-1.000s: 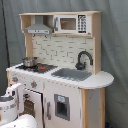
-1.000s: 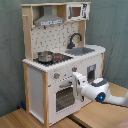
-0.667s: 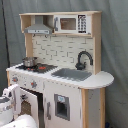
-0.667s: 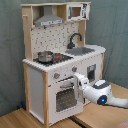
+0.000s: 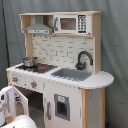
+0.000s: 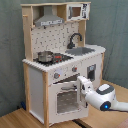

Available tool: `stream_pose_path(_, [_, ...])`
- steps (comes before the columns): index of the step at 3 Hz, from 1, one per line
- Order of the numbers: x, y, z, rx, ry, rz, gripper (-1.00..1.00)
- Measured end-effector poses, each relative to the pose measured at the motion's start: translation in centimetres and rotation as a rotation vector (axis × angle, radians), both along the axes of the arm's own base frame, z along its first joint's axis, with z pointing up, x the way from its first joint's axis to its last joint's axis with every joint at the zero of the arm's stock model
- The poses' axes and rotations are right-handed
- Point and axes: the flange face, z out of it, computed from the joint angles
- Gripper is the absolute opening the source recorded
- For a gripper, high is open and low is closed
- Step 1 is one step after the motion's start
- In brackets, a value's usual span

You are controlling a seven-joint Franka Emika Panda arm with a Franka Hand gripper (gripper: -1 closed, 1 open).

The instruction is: Play with the kitchen

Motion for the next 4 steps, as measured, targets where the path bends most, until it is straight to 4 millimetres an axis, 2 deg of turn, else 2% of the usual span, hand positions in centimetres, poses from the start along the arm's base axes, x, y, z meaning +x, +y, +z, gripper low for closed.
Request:
stream_pose_path(3, [-4.1,3.2,-0.4,0.003,-0.046,-0.096,-1.0])
stream_pose_path(4, [-4.9,3.5,-2.1,-0.002,-0.054,-0.135,-1.0])
